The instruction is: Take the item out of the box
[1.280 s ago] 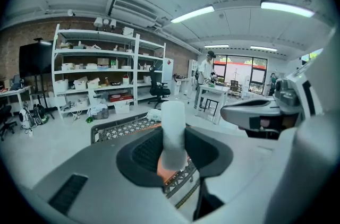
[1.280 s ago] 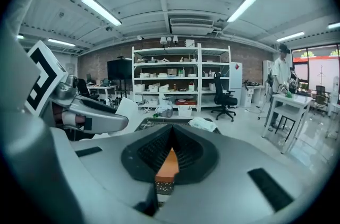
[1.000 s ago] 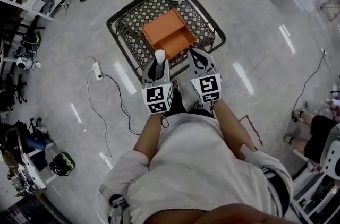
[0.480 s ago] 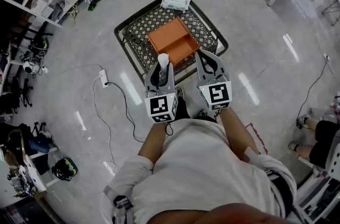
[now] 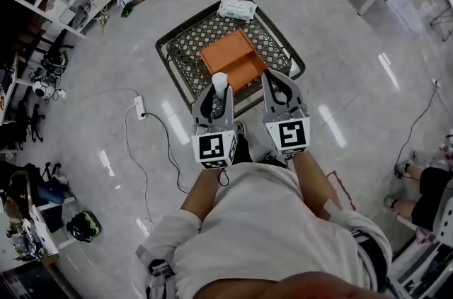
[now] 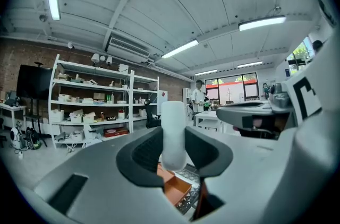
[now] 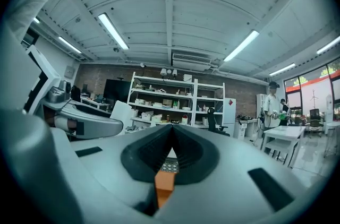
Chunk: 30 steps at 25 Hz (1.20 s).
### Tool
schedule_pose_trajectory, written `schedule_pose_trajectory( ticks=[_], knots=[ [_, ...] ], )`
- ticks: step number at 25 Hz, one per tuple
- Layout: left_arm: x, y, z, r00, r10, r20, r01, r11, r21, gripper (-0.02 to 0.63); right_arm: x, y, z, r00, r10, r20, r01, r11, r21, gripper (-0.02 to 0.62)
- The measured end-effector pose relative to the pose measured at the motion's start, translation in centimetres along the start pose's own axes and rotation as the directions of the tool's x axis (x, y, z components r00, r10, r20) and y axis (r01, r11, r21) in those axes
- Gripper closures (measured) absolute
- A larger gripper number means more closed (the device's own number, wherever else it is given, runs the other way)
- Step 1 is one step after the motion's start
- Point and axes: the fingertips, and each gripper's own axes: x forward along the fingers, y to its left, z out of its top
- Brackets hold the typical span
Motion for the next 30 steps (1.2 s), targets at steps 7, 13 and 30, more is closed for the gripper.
schedule_pose_trajectory(
  ticks=[7, 13, 30],
  knots=[
    [-0.1, -0.4, 1.0, 1.0, -0.014, 0.025, 0.014, 1.0, 0.002, 0.472, -0.3, -0.1, 0.5, 1.0, -0.013, 0.001, 0.013, 1.0, 0.008, 0.592],
    [0.2, -1.2, 1.2, 0.999, -0.027, 0.035, 0.026, 1.0, 0.006, 0.472, -0.6, -0.9, 0.0, 1.0, -0.024, -0.007, 0.024, 1.0, 0.011, 0.593],
    [0.8, -1.9, 1.0, 0.999, -0.05, 0.021, 0.05, 0.999, -0.001, 0.472, -0.7, -1.2, -0.1, 0.999, -0.033, -0.009, 0.033, 0.999, 0.015, 0.592]
  ],
)
